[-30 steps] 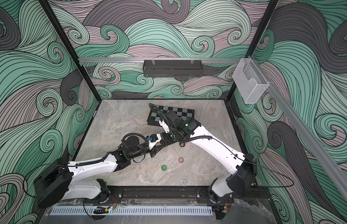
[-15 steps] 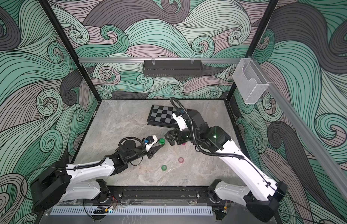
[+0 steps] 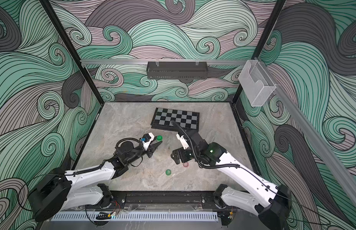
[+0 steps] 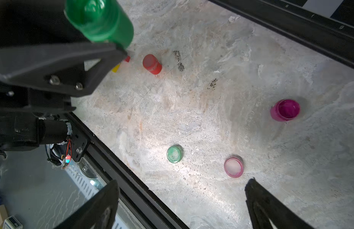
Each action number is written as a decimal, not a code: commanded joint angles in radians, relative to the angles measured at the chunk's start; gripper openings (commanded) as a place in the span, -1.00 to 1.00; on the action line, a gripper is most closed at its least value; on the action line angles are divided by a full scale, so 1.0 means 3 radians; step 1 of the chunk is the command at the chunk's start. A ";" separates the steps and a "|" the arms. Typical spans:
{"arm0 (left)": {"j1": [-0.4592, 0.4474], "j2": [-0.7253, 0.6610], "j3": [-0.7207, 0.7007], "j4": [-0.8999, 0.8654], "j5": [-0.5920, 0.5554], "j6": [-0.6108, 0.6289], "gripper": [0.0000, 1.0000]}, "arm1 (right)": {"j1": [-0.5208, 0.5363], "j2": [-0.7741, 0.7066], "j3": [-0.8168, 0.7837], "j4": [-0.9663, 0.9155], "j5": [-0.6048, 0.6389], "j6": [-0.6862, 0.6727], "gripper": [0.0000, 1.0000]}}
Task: Close the paint jar lid
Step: Pick up the lid from the center of the board.
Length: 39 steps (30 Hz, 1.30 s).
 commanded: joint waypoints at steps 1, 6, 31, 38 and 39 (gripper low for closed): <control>0.0167 -0.0038 -0.0016 0.0215 0.0009 -0.0176 -0.72 | 0.0247 0.0142 -0.0095 0.0378 0.0246 0.0050 0.96; 0.0346 -0.0058 -0.0041 0.0236 0.0046 -0.0226 -0.72 | 0.0583 0.0388 -0.0195 0.0513 0.0488 0.0045 0.88; 0.0649 -0.0265 -0.0101 0.0050 0.0021 -0.0174 -0.74 | 0.1104 0.1582 -0.0020 0.0597 0.0714 0.0329 0.34; 0.0655 -0.0339 -0.0103 -0.0024 0.0024 -0.0160 -0.74 | 0.1101 0.1745 0.0043 0.0598 0.0760 0.0420 0.20; 0.0656 -0.0354 -0.0103 -0.0034 0.0029 -0.0160 -0.75 | 0.1100 0.1769 0.0046 0.0599 0.0777 0.0440 0.19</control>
